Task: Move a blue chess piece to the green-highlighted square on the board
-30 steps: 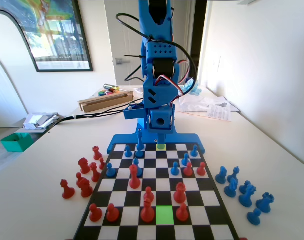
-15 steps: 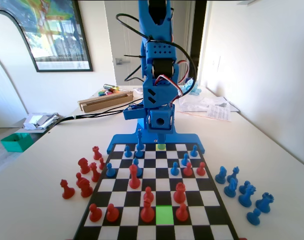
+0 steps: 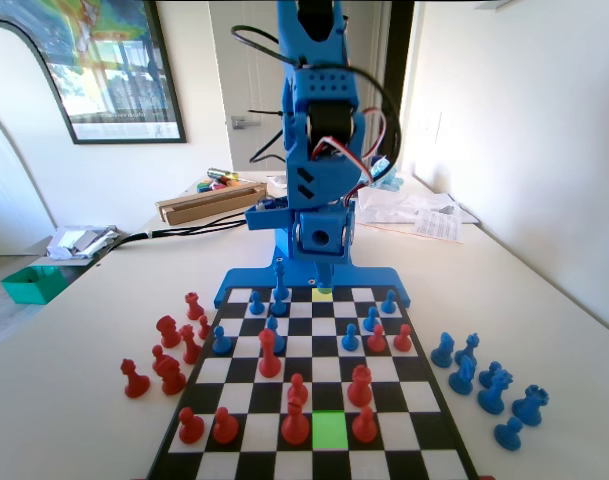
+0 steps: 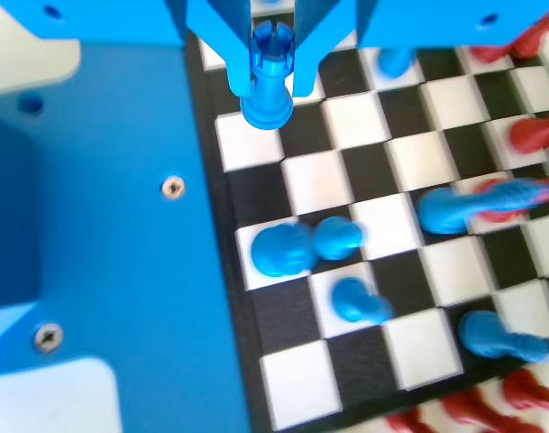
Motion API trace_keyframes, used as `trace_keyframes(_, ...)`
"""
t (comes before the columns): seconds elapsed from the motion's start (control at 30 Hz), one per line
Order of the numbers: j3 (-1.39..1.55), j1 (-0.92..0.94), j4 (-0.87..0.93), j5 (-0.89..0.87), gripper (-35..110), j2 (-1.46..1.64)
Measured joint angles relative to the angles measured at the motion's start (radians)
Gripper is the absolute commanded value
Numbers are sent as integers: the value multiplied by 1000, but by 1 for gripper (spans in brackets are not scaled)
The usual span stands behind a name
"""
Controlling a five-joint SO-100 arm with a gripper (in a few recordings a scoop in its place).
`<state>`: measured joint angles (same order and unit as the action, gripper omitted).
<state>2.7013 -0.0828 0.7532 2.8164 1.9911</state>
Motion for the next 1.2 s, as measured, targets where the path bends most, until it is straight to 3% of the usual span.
trace_keyframes(0.4, -261, -12, 176, -227, 1, -87)
trace_keyframes(0.77, -431, -5, 178, -588, 1, -218)
trace_keyframes(1.2, -650, 46, 143, -874, 1, -411)
